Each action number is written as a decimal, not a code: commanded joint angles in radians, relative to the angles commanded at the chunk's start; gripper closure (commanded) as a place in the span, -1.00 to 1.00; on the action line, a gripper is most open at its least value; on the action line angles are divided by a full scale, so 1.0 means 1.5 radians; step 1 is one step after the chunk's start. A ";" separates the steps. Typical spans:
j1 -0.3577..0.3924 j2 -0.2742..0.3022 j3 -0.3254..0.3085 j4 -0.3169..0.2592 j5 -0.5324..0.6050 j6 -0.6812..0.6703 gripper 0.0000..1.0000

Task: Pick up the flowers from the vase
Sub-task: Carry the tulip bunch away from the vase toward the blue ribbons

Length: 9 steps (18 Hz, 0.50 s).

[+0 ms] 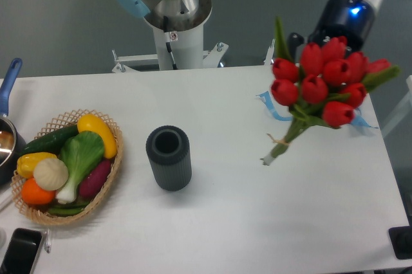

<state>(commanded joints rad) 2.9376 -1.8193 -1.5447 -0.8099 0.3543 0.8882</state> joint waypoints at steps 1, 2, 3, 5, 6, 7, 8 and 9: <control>0.000 -0.001 0.001 0.000 0.001 0.000 -0.04; 0.001 -0.001 -0.002 0.000 0.001 0.001 -0.04; 0.001 0.000 -0.003 0.000 0.001 0.000 -0.04; -0.001 -0.001 -0.004 0.000 0.001 0.000 -0.04; -0.002 -0.003 -0.004 0.001 0.002 0.000 -0.04; -0.002 -0.003 -0.004 0.000 0.002 0.000 -0.04; -0.002 -0.003 -0.003 0.000 0.002 0.000 -0.04; -0.003 -0.003 -0.003 0.000 0.002 0.000 -0.04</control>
